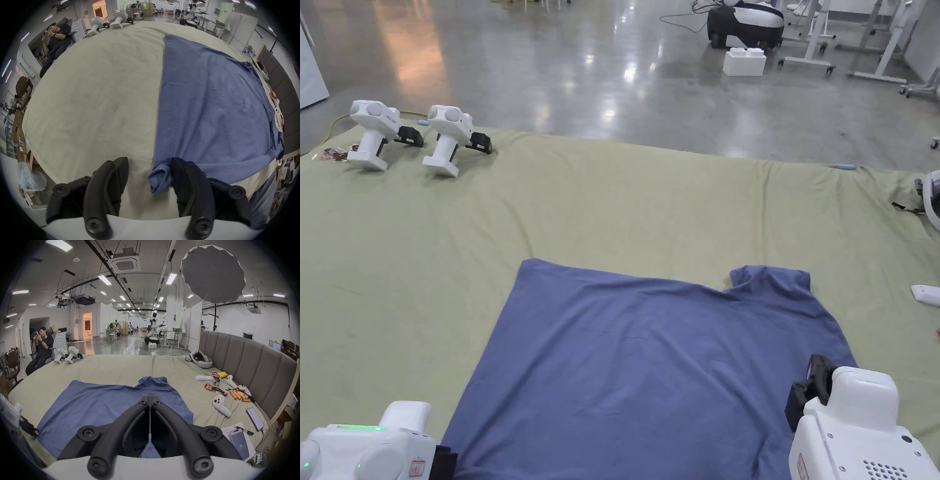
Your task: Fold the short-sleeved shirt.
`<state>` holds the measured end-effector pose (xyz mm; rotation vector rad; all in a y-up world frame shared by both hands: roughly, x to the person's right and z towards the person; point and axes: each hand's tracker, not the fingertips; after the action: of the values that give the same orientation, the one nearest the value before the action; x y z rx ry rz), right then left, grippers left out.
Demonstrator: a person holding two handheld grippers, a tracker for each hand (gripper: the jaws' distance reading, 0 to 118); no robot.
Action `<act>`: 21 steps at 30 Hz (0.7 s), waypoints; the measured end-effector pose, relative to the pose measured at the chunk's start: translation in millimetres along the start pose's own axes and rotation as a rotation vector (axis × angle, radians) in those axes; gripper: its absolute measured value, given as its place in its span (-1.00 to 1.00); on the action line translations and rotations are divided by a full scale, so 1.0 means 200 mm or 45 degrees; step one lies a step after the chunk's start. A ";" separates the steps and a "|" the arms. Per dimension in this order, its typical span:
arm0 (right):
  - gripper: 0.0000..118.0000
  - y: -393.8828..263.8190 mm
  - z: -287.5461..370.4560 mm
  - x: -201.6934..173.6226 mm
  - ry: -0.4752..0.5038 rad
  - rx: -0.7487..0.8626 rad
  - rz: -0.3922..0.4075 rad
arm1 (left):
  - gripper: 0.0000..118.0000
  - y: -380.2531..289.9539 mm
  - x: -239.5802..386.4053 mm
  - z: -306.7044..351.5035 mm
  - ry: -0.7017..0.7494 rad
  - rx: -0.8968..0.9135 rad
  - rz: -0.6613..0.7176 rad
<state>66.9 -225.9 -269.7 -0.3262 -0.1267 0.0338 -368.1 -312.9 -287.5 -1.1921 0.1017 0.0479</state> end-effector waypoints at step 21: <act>0.22 -0.24 0.04 0.68 -0.060 -0.734 -0.058 | -0.83 -0.03 -0.01 0.11 -0.060 0.096 -0.060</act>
<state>200.9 -262.0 -230.1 -0.8981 -0.1902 -0.0419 -368.4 -294.0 -274.1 -1.1169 0.0336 0.0307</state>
